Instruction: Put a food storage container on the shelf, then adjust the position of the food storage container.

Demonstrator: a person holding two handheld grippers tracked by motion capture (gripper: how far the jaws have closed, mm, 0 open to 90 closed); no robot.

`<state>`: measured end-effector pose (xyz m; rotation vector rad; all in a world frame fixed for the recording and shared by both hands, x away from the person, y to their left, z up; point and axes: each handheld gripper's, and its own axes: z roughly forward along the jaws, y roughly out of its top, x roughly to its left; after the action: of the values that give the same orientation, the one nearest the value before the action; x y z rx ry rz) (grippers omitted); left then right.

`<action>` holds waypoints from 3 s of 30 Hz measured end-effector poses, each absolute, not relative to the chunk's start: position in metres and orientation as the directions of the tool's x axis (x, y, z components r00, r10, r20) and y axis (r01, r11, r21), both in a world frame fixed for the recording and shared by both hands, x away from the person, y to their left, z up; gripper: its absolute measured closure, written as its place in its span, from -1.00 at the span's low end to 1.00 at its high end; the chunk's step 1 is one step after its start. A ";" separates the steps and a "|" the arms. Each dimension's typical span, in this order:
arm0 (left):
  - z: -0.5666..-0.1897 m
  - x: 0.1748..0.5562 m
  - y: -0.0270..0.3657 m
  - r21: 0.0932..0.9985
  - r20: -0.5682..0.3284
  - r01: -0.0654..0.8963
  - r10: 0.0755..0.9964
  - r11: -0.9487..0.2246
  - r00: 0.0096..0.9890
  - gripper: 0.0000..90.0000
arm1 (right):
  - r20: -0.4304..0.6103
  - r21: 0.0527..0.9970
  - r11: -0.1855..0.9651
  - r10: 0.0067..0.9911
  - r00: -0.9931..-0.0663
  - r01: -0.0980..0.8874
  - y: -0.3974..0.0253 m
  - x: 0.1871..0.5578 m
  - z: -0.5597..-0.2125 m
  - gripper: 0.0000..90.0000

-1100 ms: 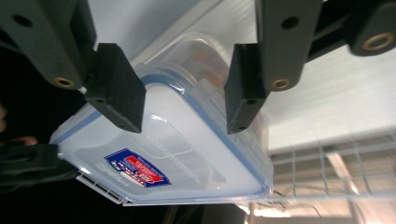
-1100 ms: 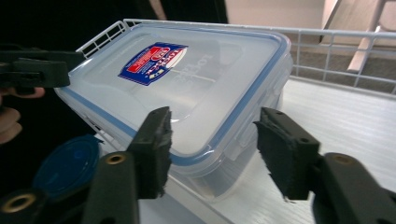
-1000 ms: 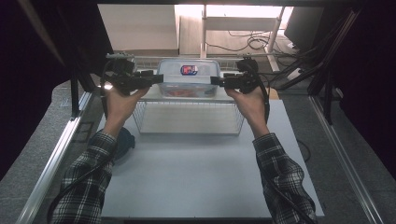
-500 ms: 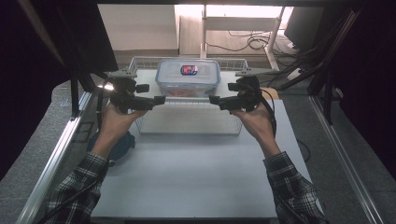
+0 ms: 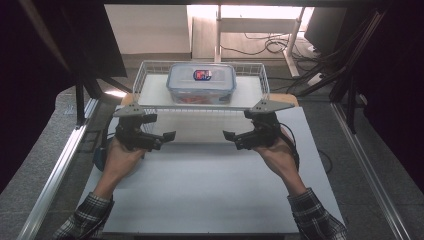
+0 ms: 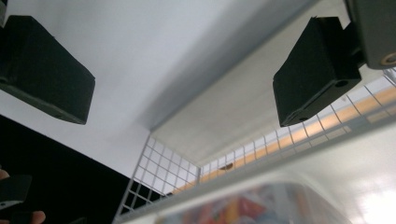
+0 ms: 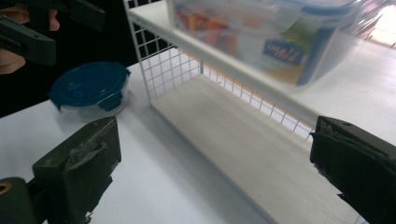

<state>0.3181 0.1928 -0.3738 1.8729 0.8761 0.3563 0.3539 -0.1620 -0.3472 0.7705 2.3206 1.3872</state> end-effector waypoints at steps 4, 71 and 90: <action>-0.388 0.303 0.190 0.879 -0.124 0.408 0.708 -0.247 0.695 -0.90 | -0.003 0.882 0.382 0.591 -0.806 0.276 -0.165 0.342 -0.356 -0.98; -0.488 0.284 0.247 0.807 -0.131 0.554 0.851 -0.207 0.508 0.41 | -0.065 0.785 0.510 0.633 -0.772 0.353 -0.191 0.258 -0.497 -0.97; -0.500 0.343 0.362 0.803 -0.109 0.596 0.980 -0.014 0.169 1.00 | -0.076 0.766 0.535 0.626 -0.776 0.356 -0.189 0.259 -0.501 -0.95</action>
<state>0.3427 0.3624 -0.5001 1.7007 1.5146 0.6493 0.2595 -0.1885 -0.5007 0.8102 2.4350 1.1016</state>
